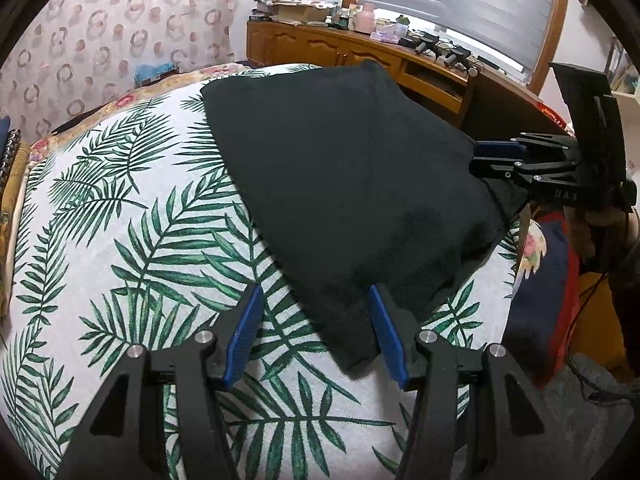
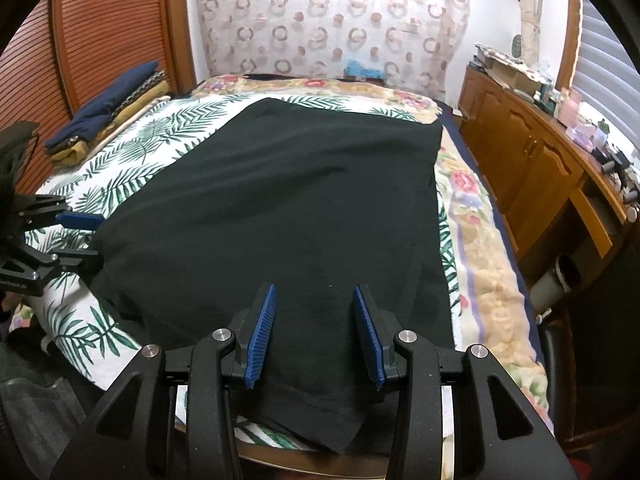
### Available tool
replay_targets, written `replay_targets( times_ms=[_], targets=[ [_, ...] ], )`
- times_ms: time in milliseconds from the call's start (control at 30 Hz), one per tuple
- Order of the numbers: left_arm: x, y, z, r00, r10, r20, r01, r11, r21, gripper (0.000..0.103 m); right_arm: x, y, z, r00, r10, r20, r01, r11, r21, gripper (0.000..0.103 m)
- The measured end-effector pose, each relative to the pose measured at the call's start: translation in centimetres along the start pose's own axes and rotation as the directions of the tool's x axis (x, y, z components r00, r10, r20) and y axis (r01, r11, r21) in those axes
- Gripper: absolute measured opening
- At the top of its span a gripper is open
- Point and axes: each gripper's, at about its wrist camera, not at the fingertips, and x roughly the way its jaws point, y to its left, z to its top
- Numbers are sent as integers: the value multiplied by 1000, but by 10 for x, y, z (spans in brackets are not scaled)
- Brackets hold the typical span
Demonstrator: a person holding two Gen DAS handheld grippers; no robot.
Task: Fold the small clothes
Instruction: 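Grasp the folded shirt end with the left gripper while the right gripper grasps it too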
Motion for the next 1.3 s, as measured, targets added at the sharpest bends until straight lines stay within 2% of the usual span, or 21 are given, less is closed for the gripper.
replay_targets(
  times_ms=[267, 300, 367, 433, 467, 533, 567, 733, 833, 1033, 1167, 1233, 1300],
  targets=[
    [-6, -1, -8, 997, -81, 17, 81, 997, -6, 51, -4, 10, -1, 1000, 12, 18, -11, 1000, -21, 42],
    [-7, -2, -8, 996, -91, 16, 91, 996, -5, 45, -5, 11, -1, 1000, 16, 21, -15, 1000, -22, 42],
    [-7, -1, -8, 994, -104, 14, 104, 995, -7, 39, -6, 15, -2, 999, 27, 21, -27, 999, -29, 42],
    [-8, -2, -9, 993, -115, 9, 115, 993, -12, 23, -6, 19, -3, 999, 37, 19, -36, 999, -39, 42],
    [-7, -2, -8, 993, -118, 6, 118, 993, -16, 21, -6, 20, -3, 999, 43, 18, -42, 998, -44, 43],
    [-9, -3, -6, 992, -128, 9, 128, 992, -19, 4, -5, 24, -4, 998, 61, 13, -60, 997, -55, 51],
    [-12, -3, -4, 993, -119, 19, 119, 993, -22, 2, -4, 26, -5, 997, 71, 9, -70, 996, -60, 55],
    [-40, -12, 26, 980, -145, 134, 146, 989, 3, 1, 0, 38, -11, 994, 109, -5, -109, 990, -84, 56],
    [-51, -20, 46, 973, -145, 180, 142, 989, 31, 1, -1, 42, -12, 991, 134, -1, -133, 987, -94, 62],
    [-53, -22, 77, 965, -130, 227, 123, 991, 45, 1, -13, 52, -9, 984, 177, 29, -173, 978, -118, 68],
    [-49, -18, 86, 965, -117, 234, 112, 993, 35, 1, -13, 57, -10, 982, 187, 25, -182, 973, -139, 70],
    [-47, -16, 87, 965, -114, 236, 111, 993, 25, 1, -11, 57, -11, 983, 180, 15, -176, 974, -145, 70],
    [-47, -13, 86, 965, -109, 239, 109, 994, 14, 1, -6, 56, -14, 991, 132, 4, -129, 979, -159, 70]
  ],
)
